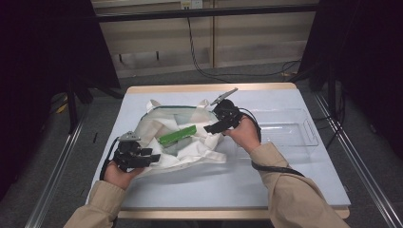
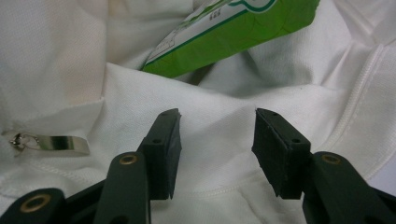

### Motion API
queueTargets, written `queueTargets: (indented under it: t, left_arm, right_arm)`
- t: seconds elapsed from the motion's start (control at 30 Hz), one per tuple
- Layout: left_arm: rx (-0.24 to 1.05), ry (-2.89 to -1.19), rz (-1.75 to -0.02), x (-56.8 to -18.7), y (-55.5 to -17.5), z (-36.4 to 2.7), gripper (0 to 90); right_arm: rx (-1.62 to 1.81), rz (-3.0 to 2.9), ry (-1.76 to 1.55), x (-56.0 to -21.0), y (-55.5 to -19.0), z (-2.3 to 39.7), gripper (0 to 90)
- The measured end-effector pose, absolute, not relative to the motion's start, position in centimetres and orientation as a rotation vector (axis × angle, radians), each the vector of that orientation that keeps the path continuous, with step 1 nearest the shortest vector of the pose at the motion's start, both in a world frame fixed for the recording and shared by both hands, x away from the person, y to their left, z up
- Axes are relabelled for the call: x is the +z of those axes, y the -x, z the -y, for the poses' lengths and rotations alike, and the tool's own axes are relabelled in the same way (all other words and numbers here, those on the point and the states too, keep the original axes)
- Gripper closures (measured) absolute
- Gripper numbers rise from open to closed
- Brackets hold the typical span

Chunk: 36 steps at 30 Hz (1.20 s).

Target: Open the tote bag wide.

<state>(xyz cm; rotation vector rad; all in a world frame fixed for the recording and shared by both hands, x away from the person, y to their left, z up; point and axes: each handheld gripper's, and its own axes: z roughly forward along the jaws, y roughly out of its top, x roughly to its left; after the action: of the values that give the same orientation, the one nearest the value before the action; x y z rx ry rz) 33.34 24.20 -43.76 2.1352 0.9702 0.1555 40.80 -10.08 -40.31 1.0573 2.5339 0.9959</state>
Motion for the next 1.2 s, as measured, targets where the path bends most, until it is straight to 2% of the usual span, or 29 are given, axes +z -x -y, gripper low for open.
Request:
queueTargets:
  t: [0.37,0.63,0.93,1.2]
  left_arm:
    - [0.167,-2.132,-0.985,-43.5,-33.5,-24.0,40.5]
    - [0.165,-2.139,-0.979,-43.5,-33.4,-23.8,29.1]
    - [0.176,-2.139,-0.989,-43.3,-33.6,-23.5,20.4]
    - [0.160,-2.122,-1.001,-43.1,-33.8,-23.4,14.4]
  right_arm:
    - [1.031,-2.584,-0.948,-39.7,-39.5,9.0,10.8]
    - [1.045,-2.621,-0.891,-39.4,-39.3,8.6,3.9]
    - [1.072,-2.641,-0.804,-38.8,-38.6,7.9,5.3]
    - [1.079,-2.656,-0.769,-38.4,-38.2,7.6,13.2]
